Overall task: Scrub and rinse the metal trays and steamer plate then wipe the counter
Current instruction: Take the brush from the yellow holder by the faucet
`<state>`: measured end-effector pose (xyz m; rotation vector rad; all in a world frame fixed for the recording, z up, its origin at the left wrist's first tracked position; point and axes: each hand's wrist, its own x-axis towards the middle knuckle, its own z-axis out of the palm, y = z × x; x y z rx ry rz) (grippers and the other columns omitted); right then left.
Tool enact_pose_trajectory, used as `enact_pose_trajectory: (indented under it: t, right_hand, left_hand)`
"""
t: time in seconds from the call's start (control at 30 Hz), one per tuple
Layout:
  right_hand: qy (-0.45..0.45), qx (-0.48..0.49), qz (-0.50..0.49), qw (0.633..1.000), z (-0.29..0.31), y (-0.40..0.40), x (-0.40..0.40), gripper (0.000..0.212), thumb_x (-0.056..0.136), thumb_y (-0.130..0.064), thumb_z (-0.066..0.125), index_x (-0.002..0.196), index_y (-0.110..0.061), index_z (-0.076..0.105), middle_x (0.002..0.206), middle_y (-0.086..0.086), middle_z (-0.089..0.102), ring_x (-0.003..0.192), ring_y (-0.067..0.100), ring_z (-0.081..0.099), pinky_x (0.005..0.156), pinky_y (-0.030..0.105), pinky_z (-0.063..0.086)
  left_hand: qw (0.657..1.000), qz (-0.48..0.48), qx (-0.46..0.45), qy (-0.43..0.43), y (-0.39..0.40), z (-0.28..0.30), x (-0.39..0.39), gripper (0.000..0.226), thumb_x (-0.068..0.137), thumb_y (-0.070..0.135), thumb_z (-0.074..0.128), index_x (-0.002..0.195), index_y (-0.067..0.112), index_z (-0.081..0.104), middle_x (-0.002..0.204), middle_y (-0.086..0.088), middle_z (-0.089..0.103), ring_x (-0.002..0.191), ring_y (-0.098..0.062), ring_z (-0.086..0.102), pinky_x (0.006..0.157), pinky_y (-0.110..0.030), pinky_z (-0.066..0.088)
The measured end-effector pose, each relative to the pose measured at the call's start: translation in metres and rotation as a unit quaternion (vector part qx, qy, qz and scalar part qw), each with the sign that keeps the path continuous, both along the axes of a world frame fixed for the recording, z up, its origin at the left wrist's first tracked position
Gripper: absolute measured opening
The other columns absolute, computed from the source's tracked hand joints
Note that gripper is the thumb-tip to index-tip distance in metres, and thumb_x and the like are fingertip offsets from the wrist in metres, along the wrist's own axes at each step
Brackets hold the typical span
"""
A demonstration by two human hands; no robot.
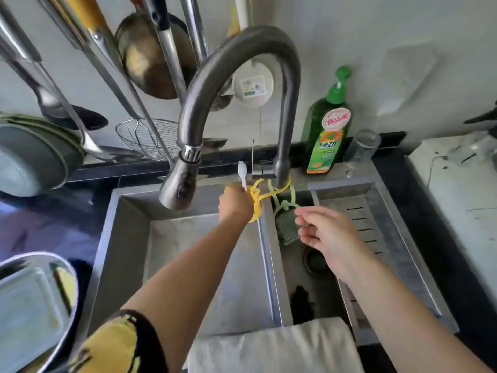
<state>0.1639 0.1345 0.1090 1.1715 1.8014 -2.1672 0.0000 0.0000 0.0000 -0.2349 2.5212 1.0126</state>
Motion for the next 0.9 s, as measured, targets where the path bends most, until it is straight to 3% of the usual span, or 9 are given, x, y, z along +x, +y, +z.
enact_pose_trajectory:
  t: [0.1, 0.2, 0.33, 0.47, 0.57, 0.63, 0.73, 0.8, 0.9]
  right_hand:
    - [-0.012, -0.010, -0.001, 1.000, -0.011, 0.016, 0.000, 0.022, 0.100, -0.002, 0.054, 0.101, -0.008, 0.076, 0.088, 0.011, 0.072, 0.070, 0.018, 0.063, 0.068, 0.031, 0.054]
    - [-0.012, -0.008, 0.002, 1.000, -0.013, 0.038, 0.006, 0.024, 0.100, -0.001, 0.053, 0.099, -0.008, 0.076, 0.087, 0.012, 0.073, 0.072, 0.020, 0.064, 0.069, 0.032, 0.054]
    - [-0.011, -0.006, 0.005, 1.000, -0.007, 0.052, 0.008, 0.025, 0.100, 0.001, 0.052, 0.098, -0.007, 0.076, 0.083, 0.009, 0.072, 0.071, 0.019, 0.062, 0.070, 0.032, 0.054]
    - [-0.014, 0.007, 0.003, 1.000, -0.002, 0.065, 0.006, 0.029, 0.098, 0.006, 0.049, 0.096, -0.006, 0.075, 0.082, 0.010, 0.072, 0.069, 0.018, 0.063, 0.071, 0.032, 0.056]
    - [0.001, -0.013, 0.004, 1.000, 0.000, 0.067, 0.005, 0.028, 0.098, 0.005, 0.048, 0.098, -0.005, 0.075, 0.081, 0.008, 0.071, 0.070, 0.018, 0.062, 0.074, 0.034, 0.056]
    - [0.014, -0.035, 0.000, 0.999, -0.001, 0.066, 0.008, 0.027, 0.099, 0.003, 0.048, 0.100, -0.005, 0.074, 0.083, 0.008, 0.071, 0.071, 0.017, 0.062, 0.074, 0.033, 0.056]
    - [-0.010, -0.058, 0.012, 0.998, -0.014, 0.065, 0.035, 0.026, 0.099, 0.002, 0.050, 0.101, -0.005, 0.074, 0.085, 0.009, 0.071, 0.071, 0.017, 0.063, 0.072, 0.032, 0.054]
    - [-0.048, -0.019, 0.040, 0.998, -0.023, 0.070, 0.049, 0.025, 0.099, 0.002, 0.050, 0.103, -0.006, 0.073, 0.086, 0.009, 0.070, 0.073, 0.018, 0.062, 0.073, 0.034, 0.055]
    - [-0.048, 0.104, 0.063, 0.991, -0.005, 0.098, 0.025, 0.023, 0.099, -0.001, 0.052, 0.104, -0.011, 0.073, 0.089, 0.007, 0.071, 0.080, 0.019, 0.064, 0.079, 0.036, 0.057]
  left_hand:
    - [0.999, 0.033, -0.035, -0.004, 0.022, 0.000, -0.024, 0.017, 0.096, 0.013, 0.055, 0.101, 0.005, 0.069, 0.099, -0.013, 0.072, 0.086, -0.034, 0.070, 0.073, -0.038, 0.058]
    - [0.997, 0.060, -0.028, -0.041, 0.037, 0.001, -0.038, 0.009, 0.099, 0.011, 0.058, 0.097, 0.005, 0.064, 0.093, -0.013, 0.070, 0.071, -0.027, 0.067, 0.063, -0.035, 0.052]
    - [0.993, 0.112, -0.003, -0.039, 0.031, -0.003, -0.046, 0.019, 0.103, 0.016, 0.055, 0.091, 0.006, 0.063, 0.092, -0.015, 0.074, 0.073, -0.030, 0.074, 0.058, -0.034, 0.058]
    - [0.988, 0.143, 0.032, 0.040, 0.031, 0.011, -0.033, 0.016, 0.102, 0.024, 0.055, 0.095, 0.011, 0.062, 0.088, -0.007, 0.066, 0.084, -0.029, 0.066, 0.070, -0.037, 0.055]
    - [0.974, 0.179, 0.041, 0.134, 0.022, 0.036, 0.007, 0.017, 0.102, 0.022, 0.052, 0.093, 0.009, 0.057, 0.088, -0.003, 0.058, 0.076, -0.022, 0.055, 0.062, -0.032, 0.040]
    - [0.971, 0.167, 0.079, 0.153, 0.019, 0.056, 0.052, 0.019, 0.102, 0.022, 0.053, 0.091, 0.009, 0.058, 0.096, -0.004, 0.056, 0.074, -0.020, 0.056, 0.064, -0.032, 0.043]
    - [0.977, 0.067, 0.186, 0.074, 0.028, 0.090, 0.121, 0.013, 0.103, 0.016, 0.052, 0.098, 0.008, 0.061, 0.090, -0.014, 0.069, 0.074, -0.025, 0.071, 0.065, -0.035, 0.056]
    - [0.968, 0.016, 0.250, -0.002, 0.045, 0.112, 0.134, 0.013, 0.105, 0.010, 0.046, 0.106, 0.006, 0.058, 0.087, -0.017, 0.069, 0.062, -0.030, 0.072, 0.061, -0.037, 0.060]
    - [0.939, 0.069, 0.302, -0.152, 0.081, 0.140, 0.107, 0.015, 0.106, 0.011, 0.040, 0.110, 0.006, 0.053, 0.079, -0.015, 0.063, 0.046, -0.024, 0.058, 0.050, -0.033, 0.051]
